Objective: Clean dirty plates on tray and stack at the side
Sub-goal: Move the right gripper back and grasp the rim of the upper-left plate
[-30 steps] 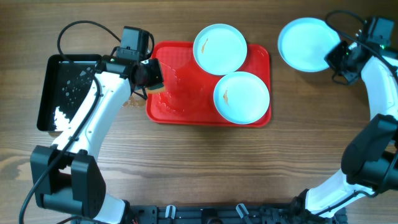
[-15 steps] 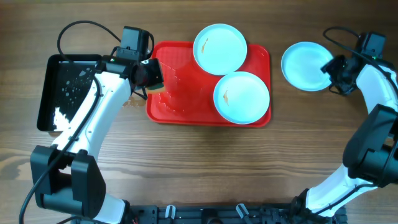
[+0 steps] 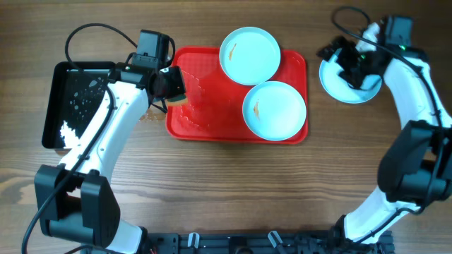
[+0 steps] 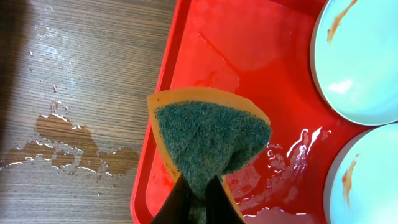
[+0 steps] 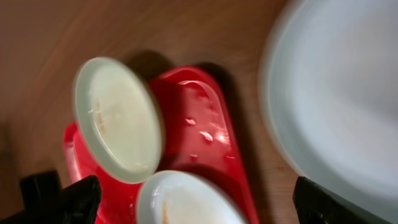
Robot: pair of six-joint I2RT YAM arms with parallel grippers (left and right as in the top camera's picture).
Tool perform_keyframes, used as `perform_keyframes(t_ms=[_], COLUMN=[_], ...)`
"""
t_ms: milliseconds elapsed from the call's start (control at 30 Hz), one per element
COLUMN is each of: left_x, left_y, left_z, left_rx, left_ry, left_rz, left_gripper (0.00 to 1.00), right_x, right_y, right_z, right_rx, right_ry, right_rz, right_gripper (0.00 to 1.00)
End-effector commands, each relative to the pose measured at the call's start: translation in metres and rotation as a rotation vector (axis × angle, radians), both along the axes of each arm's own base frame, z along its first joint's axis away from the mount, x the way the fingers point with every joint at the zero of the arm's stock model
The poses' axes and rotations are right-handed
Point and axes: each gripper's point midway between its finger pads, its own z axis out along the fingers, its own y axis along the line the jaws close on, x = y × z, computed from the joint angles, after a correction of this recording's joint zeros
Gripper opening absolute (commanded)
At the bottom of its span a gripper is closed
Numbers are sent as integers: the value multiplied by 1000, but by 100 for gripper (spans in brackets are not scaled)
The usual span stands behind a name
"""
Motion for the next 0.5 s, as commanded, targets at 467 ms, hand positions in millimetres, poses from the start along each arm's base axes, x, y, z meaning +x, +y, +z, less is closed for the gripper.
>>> perform_keyframes(t_ms=[467], left_x=[2], left_y=[-3], left_z=[-25], left_rx=[-6], left_ry=[45], left_rz=[4], left_gripper=[4], right_x=[52], right_y=[97], right_z=[-36], right_rx=[-312], right_ry=[-34], right_rz=[171], right_gripper=[99])
